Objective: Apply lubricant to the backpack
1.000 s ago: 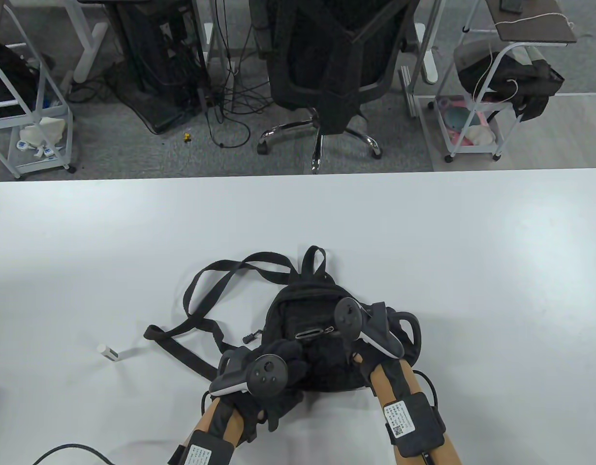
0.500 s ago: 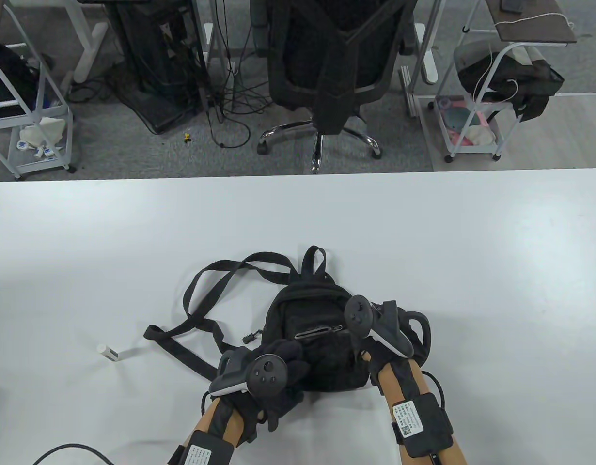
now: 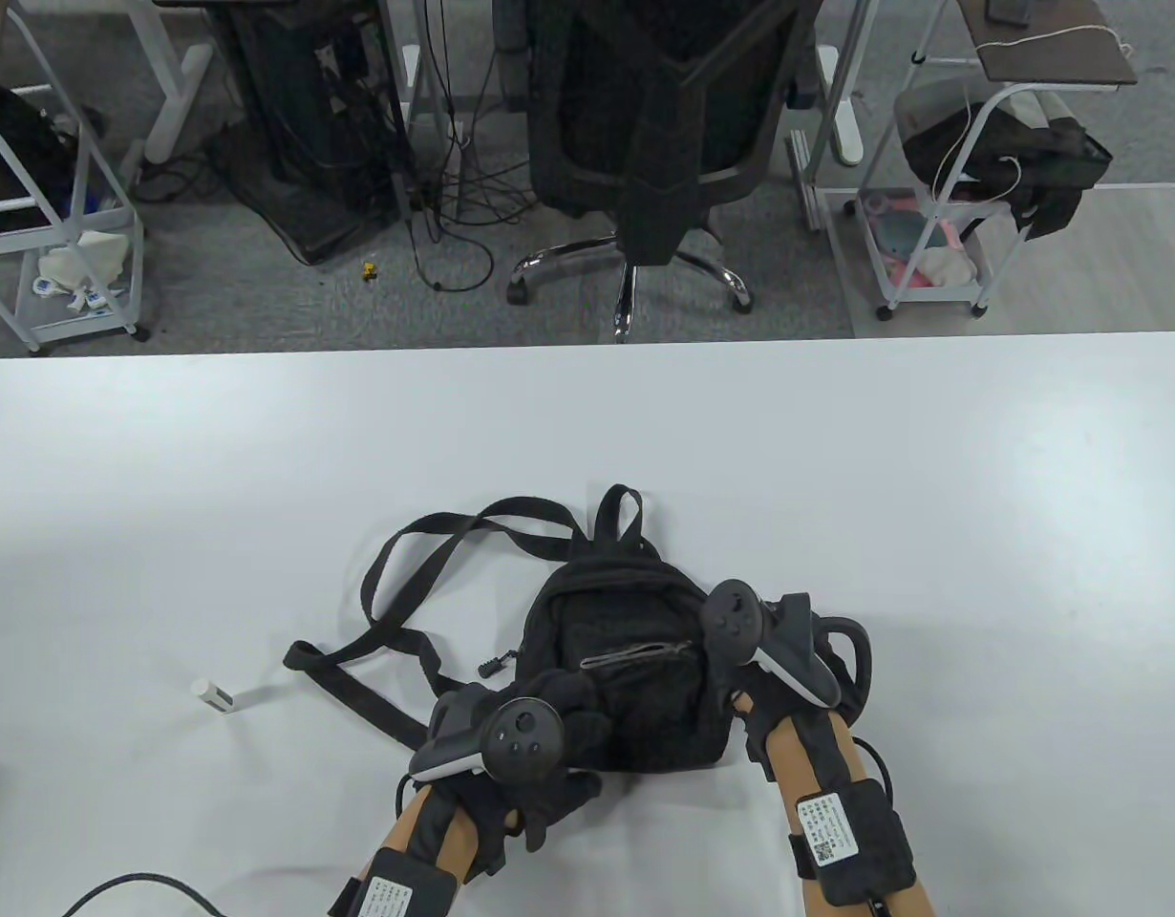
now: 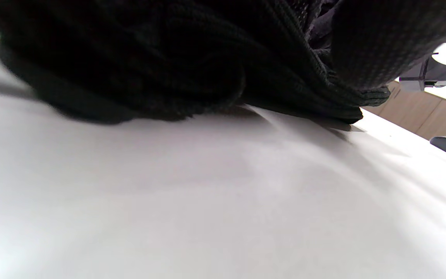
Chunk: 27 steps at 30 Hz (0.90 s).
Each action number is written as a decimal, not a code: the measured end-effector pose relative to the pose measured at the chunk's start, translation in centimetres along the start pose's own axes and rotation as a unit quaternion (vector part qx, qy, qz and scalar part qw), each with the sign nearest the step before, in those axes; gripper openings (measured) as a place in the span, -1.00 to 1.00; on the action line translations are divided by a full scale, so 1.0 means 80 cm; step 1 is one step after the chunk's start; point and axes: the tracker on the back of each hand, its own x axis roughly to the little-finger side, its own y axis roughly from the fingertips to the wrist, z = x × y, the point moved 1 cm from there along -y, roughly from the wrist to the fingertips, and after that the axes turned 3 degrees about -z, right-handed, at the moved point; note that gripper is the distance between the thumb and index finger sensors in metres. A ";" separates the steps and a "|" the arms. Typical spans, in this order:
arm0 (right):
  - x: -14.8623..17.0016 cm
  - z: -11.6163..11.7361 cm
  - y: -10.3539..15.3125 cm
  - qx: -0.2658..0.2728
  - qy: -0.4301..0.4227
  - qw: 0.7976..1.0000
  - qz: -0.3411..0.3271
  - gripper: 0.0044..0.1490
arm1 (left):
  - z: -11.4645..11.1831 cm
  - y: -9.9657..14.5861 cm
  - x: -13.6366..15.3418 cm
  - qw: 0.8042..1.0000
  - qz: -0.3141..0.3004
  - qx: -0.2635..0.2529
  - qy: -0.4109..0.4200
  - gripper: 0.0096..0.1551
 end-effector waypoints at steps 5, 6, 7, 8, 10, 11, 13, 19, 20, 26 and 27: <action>0.015 0.003 -0.001 -0.014 -0.008 1.000 0.014 -0.51 | 0.000 0.000 0.000 1.000 0.000 -0.001 0.001 -0.24; 0.017 0.003 -0.002 -0.017 -0.008 1.000 0.016 -0.51 | 0.000 0.000 0.000 1.000 0.000 -0.001 0.001 -0.24; 0.020 0.004 -0.002 -0.021 -0.008 1.000 0.018 -0.51 | 0.000 0.000 0.000 1.000 0.000 -0.001 0.001 -0.24; 0.023 0.005 -0.002 -0.021 -0.013 0.999 0.020 -0.51 | 0.000 0.000 0.000 1.000 0.000 0.000 0.001 -0.24; 0.028 0.006 -0.003 -0.028 -0.024 0.999 0.024 -0.51 | 0.000 0.000 0.000 1.000 0.000 0.000 0.001 -0.24; 0.029 0.006 -0.003 -0.028 -0.026 0.999 0.024 -0.51 | 0.000 0.000 0.000 1.000 0.001 0.000 0.001 -0.24; 0.030 0.007 -0.003 -0.027 -0.026 0.999 0.024 -0.50 | 0.000 0.000 0.001 1.000 0.001 0.000 0.003 -0.24; 0.040 -0.007 0.000 -0.015 -0.061 0.998 0.019 -0.43 | 0.005 0.001 0.004 1.000 0.004 -0.006 0.027 -0.28; 0.045 -0.012 0.001 -0.002 -0.083 0.996 0.018 -0.40 | 0.006 0.002 0.006 0.999 0.002 -0.008 0.039 -0.29; 0.056 -0.043 0.014 0.034 -0.173 0.984 -0.004 -0.35 | 0.018 0.010 0.014 0.994 -0.010 -0.059 0.089 -0.29; 0.057 -0.049 0.017 0.042 -0.183 0.982 -0.008 -0.35 | 0.024 0.012 0.016 0.993 -0.015 -0.071 0.095 -0.28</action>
